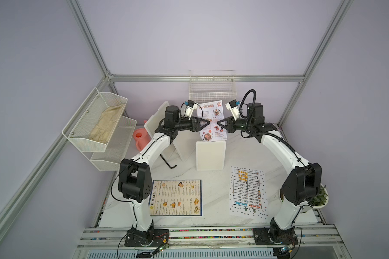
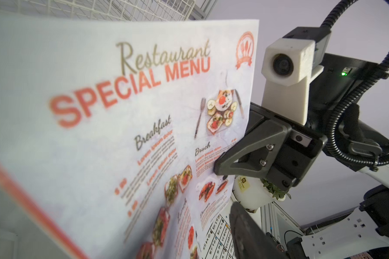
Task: Insert the menus into the narrow rack
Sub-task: Insert the menu into the narrow rack.
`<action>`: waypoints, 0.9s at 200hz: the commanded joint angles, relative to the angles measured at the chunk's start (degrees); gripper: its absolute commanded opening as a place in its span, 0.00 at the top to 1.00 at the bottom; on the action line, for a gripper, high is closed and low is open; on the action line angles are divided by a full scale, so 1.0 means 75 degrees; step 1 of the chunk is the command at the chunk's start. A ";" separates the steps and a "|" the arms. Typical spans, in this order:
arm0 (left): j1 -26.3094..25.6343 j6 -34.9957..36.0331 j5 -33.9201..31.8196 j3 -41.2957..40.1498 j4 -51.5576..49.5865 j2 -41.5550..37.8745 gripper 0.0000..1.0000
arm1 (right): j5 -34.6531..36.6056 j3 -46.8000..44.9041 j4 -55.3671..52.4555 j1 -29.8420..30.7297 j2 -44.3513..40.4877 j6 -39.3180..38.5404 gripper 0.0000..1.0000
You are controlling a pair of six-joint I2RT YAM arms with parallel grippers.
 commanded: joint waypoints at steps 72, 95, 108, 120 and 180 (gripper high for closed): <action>0.0223 -0.0189 0.0100 0.0042 0.0394 -0.0669 0.37 | -0.0175 -0.2110 0.5374 -0.0058 -0.0601 0.3120 1.00; 0.0254 -0.0101 0.0128 0.0037 0.0262 -0.0719 0.36 | -0.0226 -0.2362 0.6065 -0.0046 -0.0464 0.3621 1.00; 0.0270 -0.0079 0.0165 0.0013 0.0223 -0.0745 0.36 | -0.0237 -0.2466 0.6357 -0.0040 -0.0387 0.3800 1.00; 0.0289 -0.0061 0.0171 -0.0020 0.0214 -0.0782 0.37 | -0.0241 -0.2536 0.6607 -0.0034 -0.0302 0.3921 1.00; 0.0376 -0.0029 0.0136 -0.0207 0.0209 -0.0966 0.40 | -0.0414 -0.2599 0.7442 0.0154 0.0308 0.4385 1.00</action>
